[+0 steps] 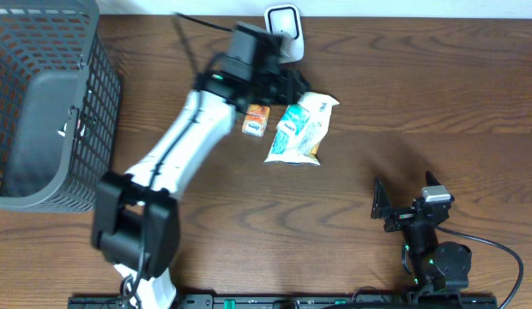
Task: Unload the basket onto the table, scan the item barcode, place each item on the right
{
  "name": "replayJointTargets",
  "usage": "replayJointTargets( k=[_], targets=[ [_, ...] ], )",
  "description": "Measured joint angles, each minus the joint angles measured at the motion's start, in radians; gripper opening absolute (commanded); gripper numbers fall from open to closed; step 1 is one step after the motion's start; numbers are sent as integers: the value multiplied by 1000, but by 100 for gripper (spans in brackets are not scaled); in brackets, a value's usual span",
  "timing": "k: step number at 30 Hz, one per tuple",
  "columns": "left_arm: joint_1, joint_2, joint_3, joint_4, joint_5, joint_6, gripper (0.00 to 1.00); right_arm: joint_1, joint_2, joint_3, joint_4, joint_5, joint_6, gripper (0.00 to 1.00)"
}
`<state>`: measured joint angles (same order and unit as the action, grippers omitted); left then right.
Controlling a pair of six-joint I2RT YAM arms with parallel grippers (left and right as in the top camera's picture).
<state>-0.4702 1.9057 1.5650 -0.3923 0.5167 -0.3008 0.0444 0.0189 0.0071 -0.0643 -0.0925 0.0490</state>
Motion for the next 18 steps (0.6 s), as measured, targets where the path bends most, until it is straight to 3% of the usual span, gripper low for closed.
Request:
replayJointTargets(
  k=[2, 6, 11, 18],
  targets=[
    [-56, 27, 0, 0, -30, 13, 46, 0, 0, 0, 0, 0, 0, 99],
    [-155, 70, 0, -1, -172, 31, 27, 0, 0, 0, 0, 0, 0, 99],
    [-187, 91, 0, -3, -342, 58, 8, 0, 0, 0, 0, 0, 0, 99],
    [-185, 154, 0, -3, -419, 74, 8, 0, 0, 0, 0, 0, 0, 99]
  ],
)
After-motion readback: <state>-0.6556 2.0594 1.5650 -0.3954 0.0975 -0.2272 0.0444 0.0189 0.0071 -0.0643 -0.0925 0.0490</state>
